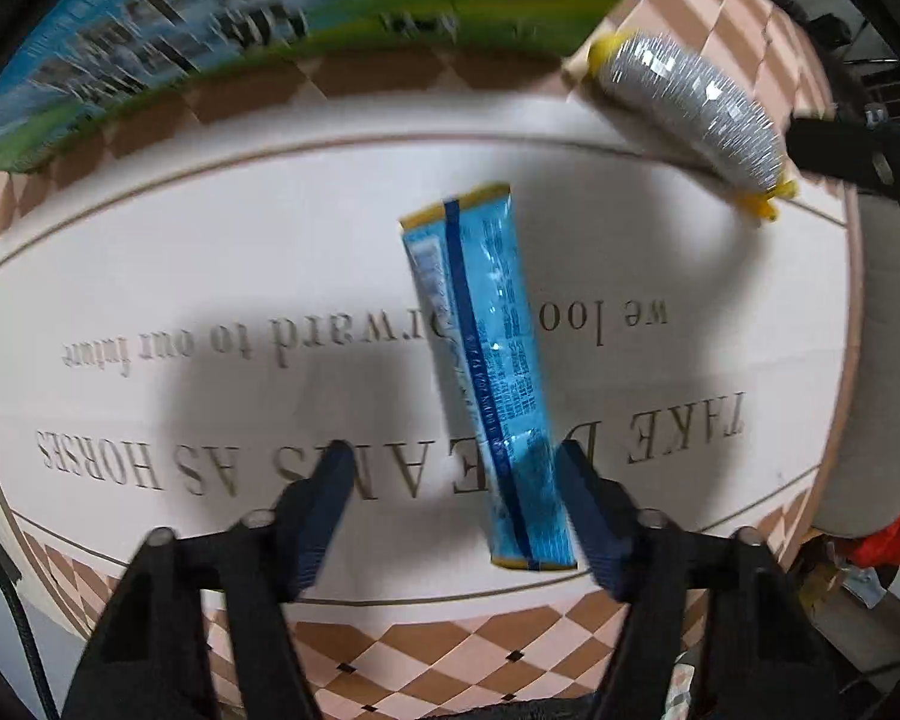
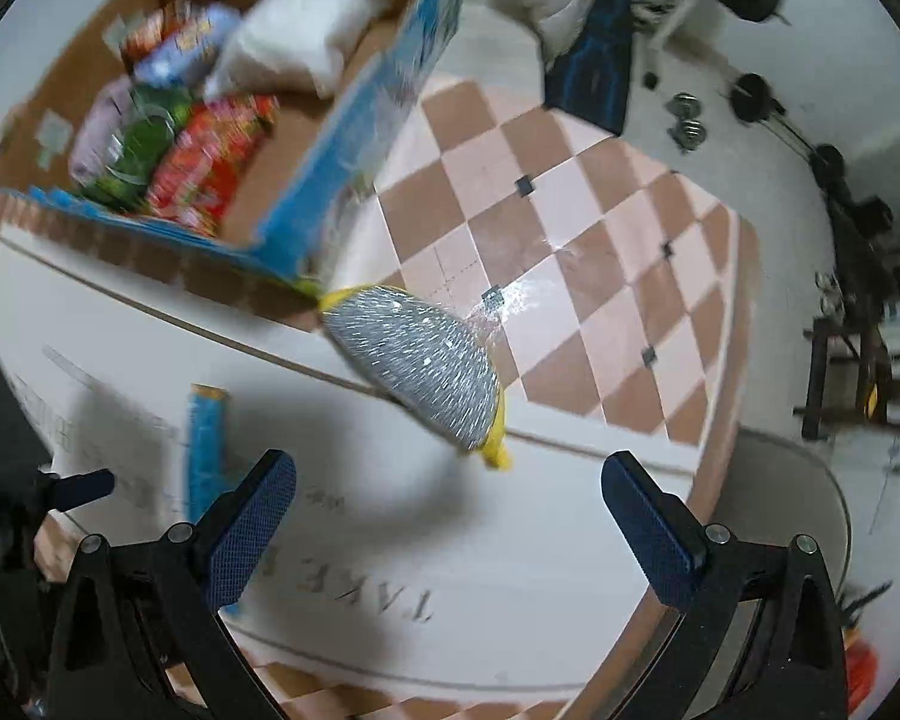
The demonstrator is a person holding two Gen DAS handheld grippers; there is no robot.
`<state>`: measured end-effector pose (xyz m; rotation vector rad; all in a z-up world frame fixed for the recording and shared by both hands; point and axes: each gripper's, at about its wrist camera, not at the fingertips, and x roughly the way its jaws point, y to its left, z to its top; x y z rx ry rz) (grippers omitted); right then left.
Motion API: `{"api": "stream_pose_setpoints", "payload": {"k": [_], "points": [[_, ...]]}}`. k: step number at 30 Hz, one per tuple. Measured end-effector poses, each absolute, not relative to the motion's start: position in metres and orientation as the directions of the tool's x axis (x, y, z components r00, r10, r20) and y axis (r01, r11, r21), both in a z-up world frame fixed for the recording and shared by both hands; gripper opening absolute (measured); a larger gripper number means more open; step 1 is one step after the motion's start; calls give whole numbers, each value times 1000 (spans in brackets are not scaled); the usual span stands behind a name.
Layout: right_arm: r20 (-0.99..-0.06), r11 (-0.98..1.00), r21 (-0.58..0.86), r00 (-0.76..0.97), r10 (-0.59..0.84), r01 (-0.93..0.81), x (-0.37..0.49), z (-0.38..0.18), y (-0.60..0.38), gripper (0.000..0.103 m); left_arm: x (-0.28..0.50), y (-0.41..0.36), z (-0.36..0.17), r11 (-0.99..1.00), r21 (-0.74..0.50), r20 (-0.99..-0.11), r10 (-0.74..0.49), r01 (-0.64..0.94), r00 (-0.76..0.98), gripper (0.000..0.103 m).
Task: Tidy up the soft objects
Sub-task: 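Grasp the blue tube with the left tool while the right grasps the silver scrubber, then place the blue tube and silver scrubber into the box and release both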
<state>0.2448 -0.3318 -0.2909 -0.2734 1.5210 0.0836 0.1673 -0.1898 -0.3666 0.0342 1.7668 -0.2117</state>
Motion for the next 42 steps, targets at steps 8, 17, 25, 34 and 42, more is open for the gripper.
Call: {"api": "stream_pose_setpoints", "payload": {"k": [8,17,25,34,42], "points": [[-986,883,-146,-12,-168,-446,281,-359,-323,103,155,-195,-384,992,-90,-975,-70,85,-210,33],[-990,925,-30,-117,-80,-379,282,-383,-324,60,146,-170,-374,996,-85,-977,-83,2,-195,19],[-984,983,56,-179,24,-176,230,-379,-343,52,139,-146,-341,992,-117,-981,-123,-49,-149,17],[-961,964,261,-81,264,52,180,-333,-364,50,149,-125,-276,986,-165,-986,-165,-15,-35,15],[-955,953,296,17,296,62,174,-279,-348,49,165,-130,-268,986,-159,-987,-160,52,1,14]]}}
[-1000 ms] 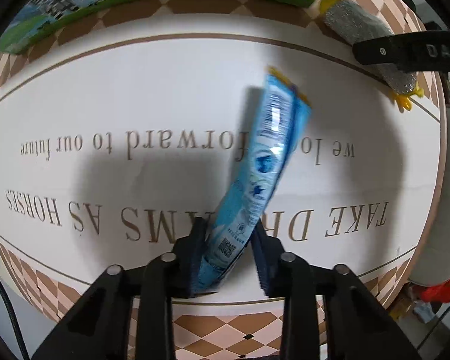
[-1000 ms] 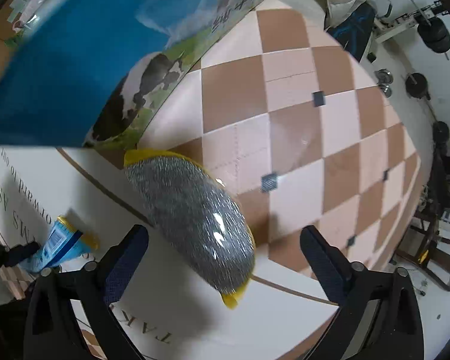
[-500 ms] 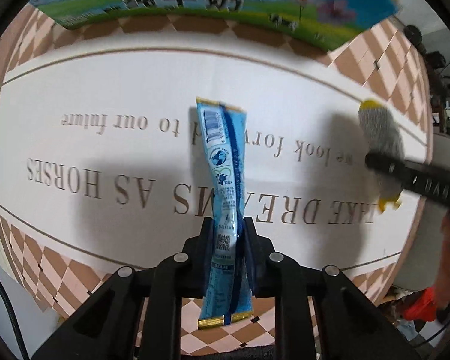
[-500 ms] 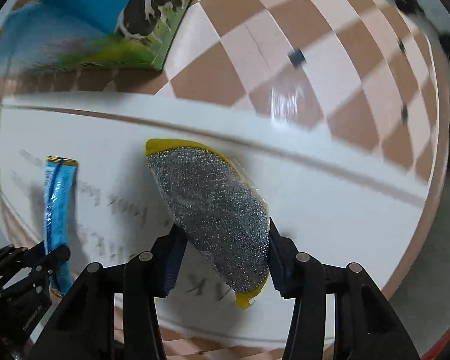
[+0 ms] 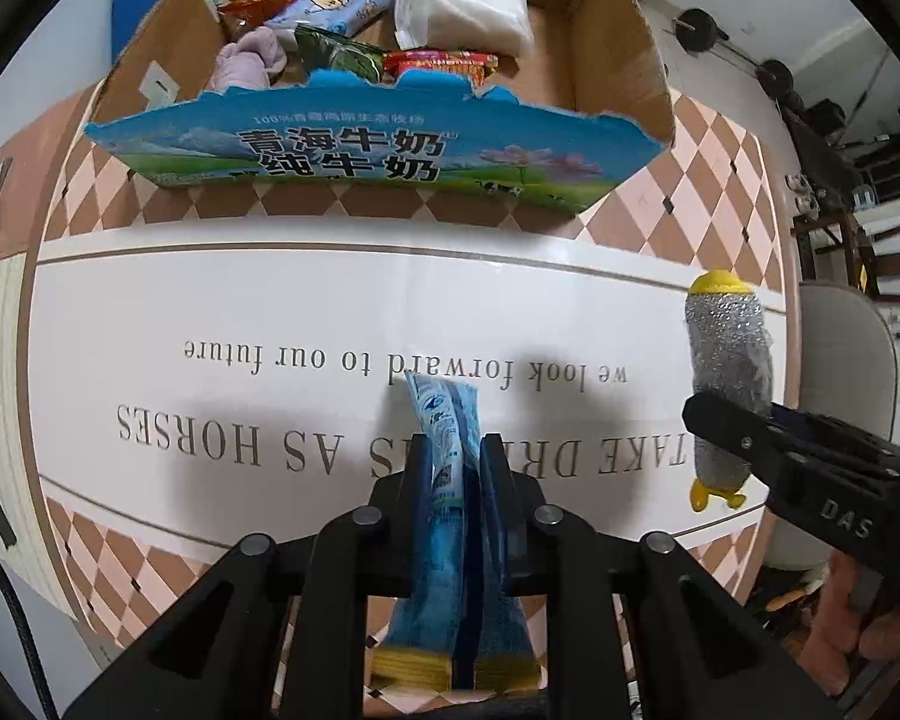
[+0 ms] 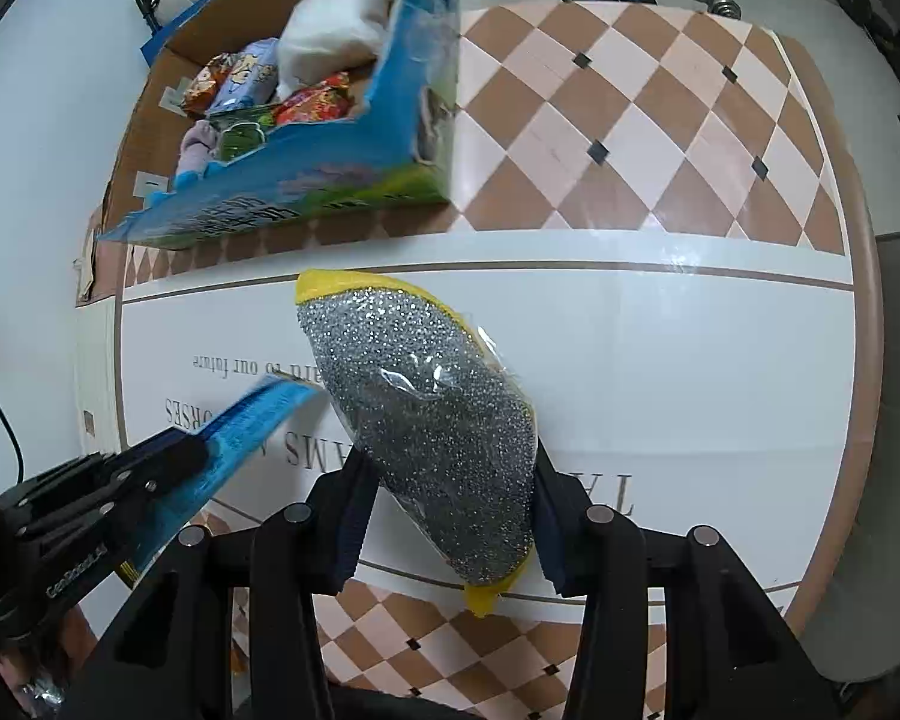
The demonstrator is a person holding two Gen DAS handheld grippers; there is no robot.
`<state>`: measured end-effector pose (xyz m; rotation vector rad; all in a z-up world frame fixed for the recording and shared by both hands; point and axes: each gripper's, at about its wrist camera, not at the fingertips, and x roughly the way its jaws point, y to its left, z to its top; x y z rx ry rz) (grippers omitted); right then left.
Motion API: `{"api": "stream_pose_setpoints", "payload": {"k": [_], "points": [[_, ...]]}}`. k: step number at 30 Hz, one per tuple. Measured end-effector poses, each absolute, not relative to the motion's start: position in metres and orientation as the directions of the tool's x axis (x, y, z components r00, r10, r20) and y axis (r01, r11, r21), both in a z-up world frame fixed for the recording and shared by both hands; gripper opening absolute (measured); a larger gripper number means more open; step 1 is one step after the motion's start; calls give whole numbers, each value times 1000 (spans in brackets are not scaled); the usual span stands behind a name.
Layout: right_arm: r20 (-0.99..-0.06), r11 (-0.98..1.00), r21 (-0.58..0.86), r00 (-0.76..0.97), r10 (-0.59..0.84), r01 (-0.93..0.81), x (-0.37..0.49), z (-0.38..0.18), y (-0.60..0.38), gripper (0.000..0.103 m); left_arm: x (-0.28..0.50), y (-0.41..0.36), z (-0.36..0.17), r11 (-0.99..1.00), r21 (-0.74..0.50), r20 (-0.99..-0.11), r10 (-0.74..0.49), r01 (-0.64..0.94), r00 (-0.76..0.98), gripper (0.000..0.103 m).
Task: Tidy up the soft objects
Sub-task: 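Place the blue tube and silver scrubber into the box and release both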
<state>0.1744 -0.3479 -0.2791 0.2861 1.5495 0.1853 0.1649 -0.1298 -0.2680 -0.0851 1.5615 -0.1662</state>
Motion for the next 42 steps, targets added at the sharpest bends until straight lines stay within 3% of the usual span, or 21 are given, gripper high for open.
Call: {"api": "stream_pose_setpoints", "payload": {"k": [8,12,15,17,18,20,27,36,42], "points": [[-968,959,248,-16,252,135,163,-303,-336,49,157,-122,-365,985,-160,-956,-141,57,-258,17],[-972,960,227,-27,235,163,160,-314,-330,49,162,-124,-384,977,-214,-935,-202,8,-291,40],[-975,961,212,-31,221,175,158,-320,-327,49,165,-136,-393,981,-188,-942,-166,48,-293,44],[-978,965,194,-35,204,178,158,-324,-324,49,165,-146,-390,984,-147,-959,-116,103,-259,40],[-979,966,188,-38,198,179,157,-325,-323,49,164,-147,-388,986,-127,-965,-97,109,-244,23],[-981,967,181,-41,191,182,156,-326,-321,49,162,-148,-385,984,-145,-963,-116,107,-245,15],[-981,964,187,-14,193,188,151,-313,-313,49,156,-135,-329,978,-184,-976,-169,98,-138,12],[-946,923,318,139,293,217,162,-239,-310,48,217,-132,-206,945,-283,-957,-289,166,15,12],[-909,870,405,226,351,280,208,-207,-304,48,316,-152,-171,953,-176,-975,-203,247,88,12]]}}
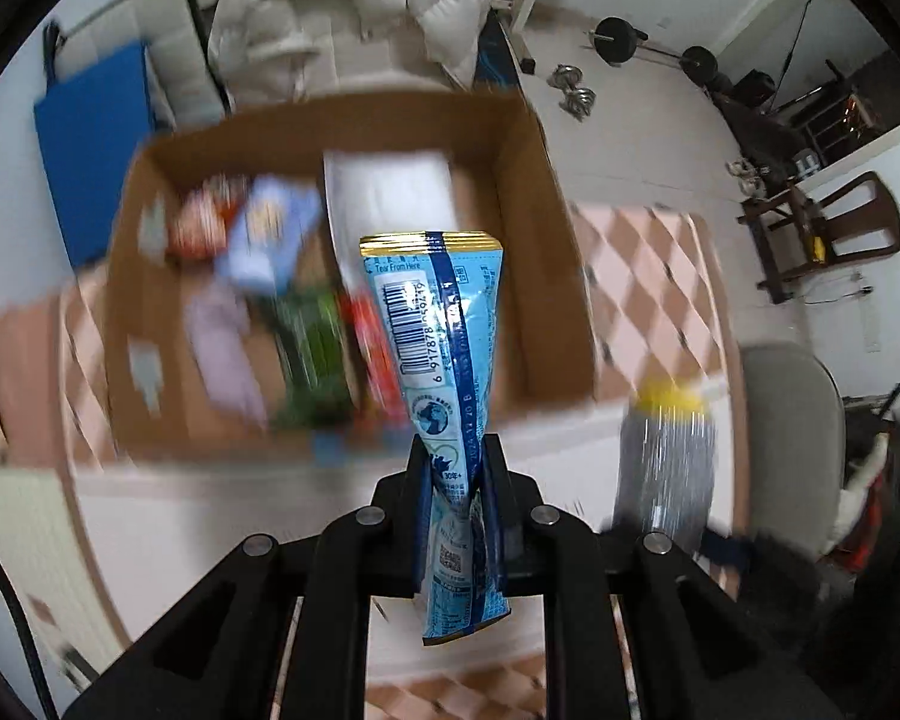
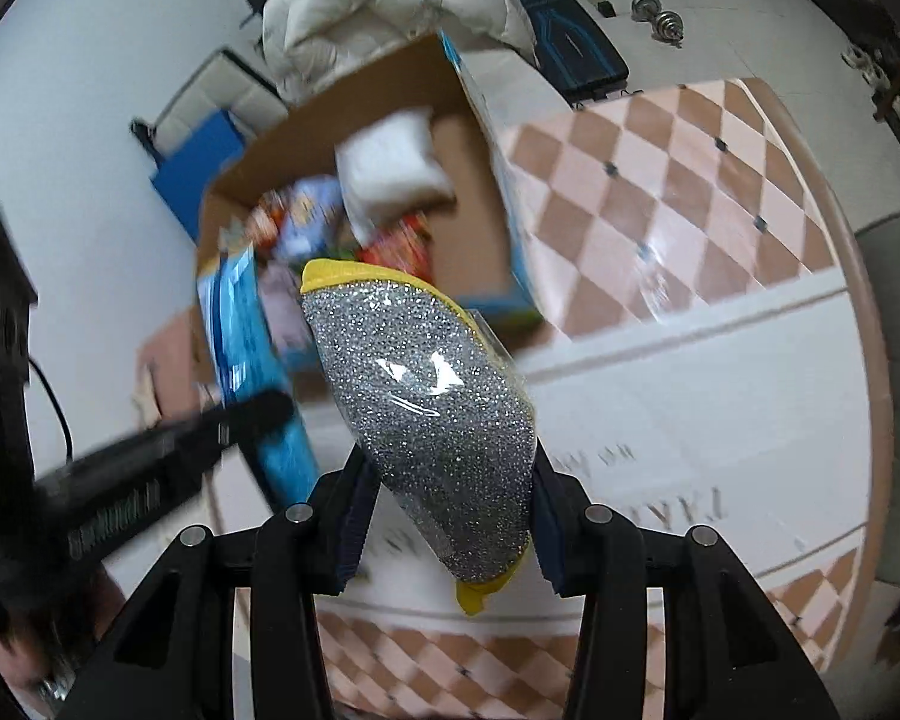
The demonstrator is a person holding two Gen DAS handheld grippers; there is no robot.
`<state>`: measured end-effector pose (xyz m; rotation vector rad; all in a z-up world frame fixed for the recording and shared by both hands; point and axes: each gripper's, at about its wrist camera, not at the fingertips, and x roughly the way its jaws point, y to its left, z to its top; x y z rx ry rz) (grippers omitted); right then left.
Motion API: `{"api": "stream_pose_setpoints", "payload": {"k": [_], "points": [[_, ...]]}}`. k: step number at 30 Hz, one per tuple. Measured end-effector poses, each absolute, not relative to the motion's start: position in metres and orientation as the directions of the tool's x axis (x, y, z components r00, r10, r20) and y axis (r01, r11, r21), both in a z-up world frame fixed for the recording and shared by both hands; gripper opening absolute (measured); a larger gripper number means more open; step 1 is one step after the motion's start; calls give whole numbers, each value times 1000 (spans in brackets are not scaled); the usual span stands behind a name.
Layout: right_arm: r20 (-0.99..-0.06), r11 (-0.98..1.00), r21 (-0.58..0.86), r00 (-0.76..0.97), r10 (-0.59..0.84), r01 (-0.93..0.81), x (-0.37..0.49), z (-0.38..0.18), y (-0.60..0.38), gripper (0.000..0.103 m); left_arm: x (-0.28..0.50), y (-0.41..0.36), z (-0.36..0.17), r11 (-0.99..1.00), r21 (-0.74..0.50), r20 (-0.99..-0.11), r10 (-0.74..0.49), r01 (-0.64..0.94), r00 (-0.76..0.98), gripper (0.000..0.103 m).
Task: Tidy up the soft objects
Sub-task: 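Place the blue tube and silver scrubber into the box and release both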
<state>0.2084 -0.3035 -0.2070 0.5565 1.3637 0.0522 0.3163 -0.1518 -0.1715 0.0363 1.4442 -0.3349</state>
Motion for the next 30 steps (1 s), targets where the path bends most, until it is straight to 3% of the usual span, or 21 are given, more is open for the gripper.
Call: {"api": "stream_pose_setpoints", "payload": {"k": [8,21,23,25,27,30], "points": [[-903,798,428,228,363,425,284,-229,-303,48,431,-186,-210,947,-174,-985,-171,271,-34,13],[-924,760,381,188,333,526,326,-267,-307,49,491,-235,-262,936,-165,-979,-117,311,-167,17],[-929,768,365,159,333,526,331,-274,-306,51,494,-234,-264,939,-170,-977,-122,300,-173,20],[-933,779,353,136,332,519,335,-279,-304,56,495,-233,-261,935,-161,-981,-116,315,-154,31],[-943,797,329,126,309,507,337,-280,-303,72,495,-231,-257,931,-149,-984,-108,334,-138,40],[-942,813,329,115,314,481,340,-281,-297,80,493,-222,-249,931,-148,-987,-115,334,-115,55]]}}
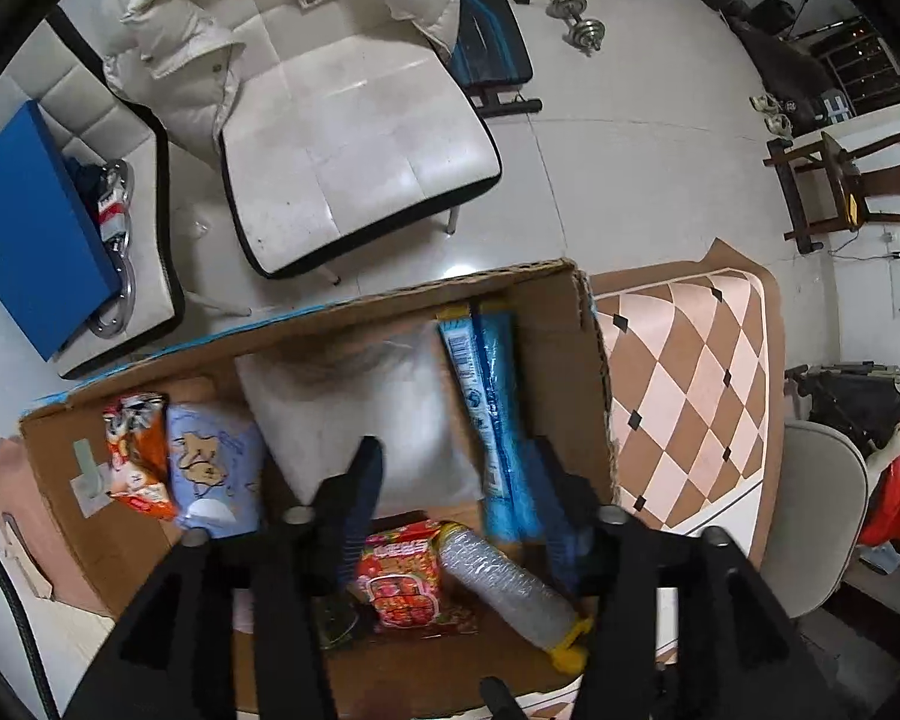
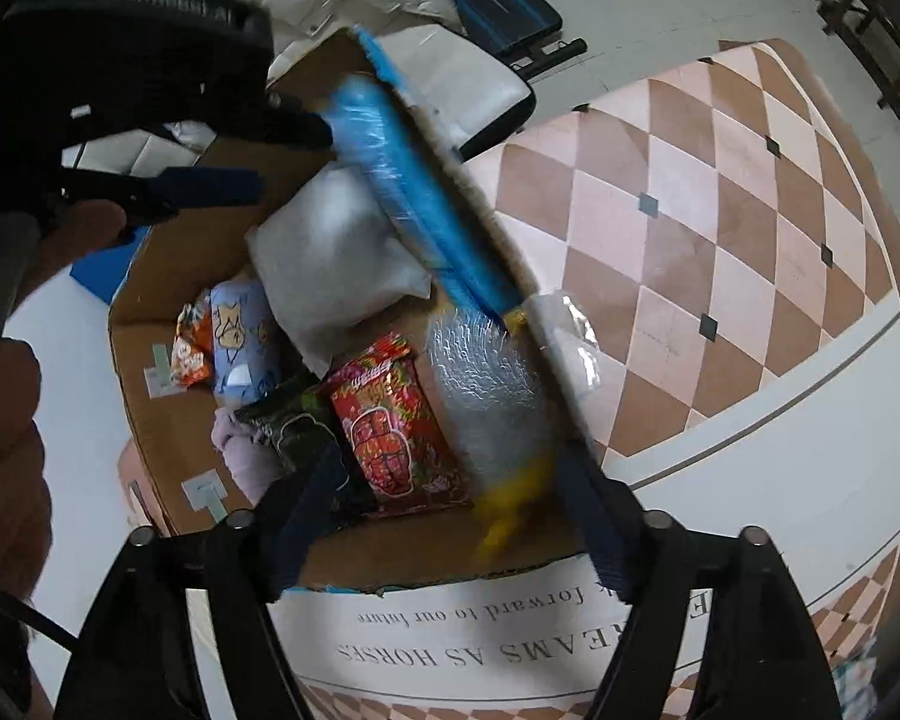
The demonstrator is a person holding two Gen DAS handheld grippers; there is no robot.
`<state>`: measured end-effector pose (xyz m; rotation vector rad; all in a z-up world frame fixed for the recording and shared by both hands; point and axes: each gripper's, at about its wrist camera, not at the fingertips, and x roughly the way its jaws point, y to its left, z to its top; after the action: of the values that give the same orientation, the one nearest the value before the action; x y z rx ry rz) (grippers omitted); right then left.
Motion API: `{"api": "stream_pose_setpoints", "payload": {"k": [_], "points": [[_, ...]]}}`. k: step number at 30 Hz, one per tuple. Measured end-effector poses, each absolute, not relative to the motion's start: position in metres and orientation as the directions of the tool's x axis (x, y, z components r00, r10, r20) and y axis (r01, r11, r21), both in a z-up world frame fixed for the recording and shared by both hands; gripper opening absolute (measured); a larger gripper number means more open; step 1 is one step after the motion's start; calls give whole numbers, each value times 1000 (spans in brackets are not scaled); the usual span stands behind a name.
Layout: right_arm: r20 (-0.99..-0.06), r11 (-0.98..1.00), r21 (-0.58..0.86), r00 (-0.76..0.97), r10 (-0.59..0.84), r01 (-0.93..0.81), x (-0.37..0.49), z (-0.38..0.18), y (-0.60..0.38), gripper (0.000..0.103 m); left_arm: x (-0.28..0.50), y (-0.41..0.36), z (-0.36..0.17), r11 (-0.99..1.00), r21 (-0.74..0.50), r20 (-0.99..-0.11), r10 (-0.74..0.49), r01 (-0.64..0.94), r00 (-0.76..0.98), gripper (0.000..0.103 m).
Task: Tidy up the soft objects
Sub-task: 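Place the blue tube and silver scrubber into the box and release both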
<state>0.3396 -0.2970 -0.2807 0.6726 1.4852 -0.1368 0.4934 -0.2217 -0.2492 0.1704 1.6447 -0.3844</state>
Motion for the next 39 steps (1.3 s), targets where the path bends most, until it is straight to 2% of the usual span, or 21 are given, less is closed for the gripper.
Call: {"api": "stream_pose_setpoints", "payload": {"k": [1,3,11,19,24,26,27,28,39], "points": [[-944,818,324,113,309,476,340,-280,-295,81,493,-218,-247,931,-152,-986,-122,332,-110,61],[-945,823,322,111,306,468,340,-278,-294,86,491,-207,-242,933,-159,-986,-135,322,-95,64],[-968,886,251,114,224,390,339,-258,-283,93,459,-141,-233,953,-160,-987,-157,257,-30,65],[-988,952,130,117,101,277,326,-243,-264,93,386,-71,-225,977,-48,-991,-73,210,115,65],[-989,977,73,140,45,202,317,-233,-247,93,352,-50,-214,984,-31,-983,-62,178,172,65],[-989,982,47,148,20,181,313,-230,-241,94,342,-45,-210,985,-20,-979,-54,172,196,84],[-989,984,37,151,11,174,311,-229,-238,99,337,-44,-207,986,-9,-976,-45,169,215,95],[-987,986,33,158,6,166,309,-228,-236,103,334,-43,-204,986,-1,-972,-40,166,232,96],[-980,986,3,196,-30,166,298,-215,-230,103,318,-36,-193,991,-7,-964,-42,131,264,99]]}}
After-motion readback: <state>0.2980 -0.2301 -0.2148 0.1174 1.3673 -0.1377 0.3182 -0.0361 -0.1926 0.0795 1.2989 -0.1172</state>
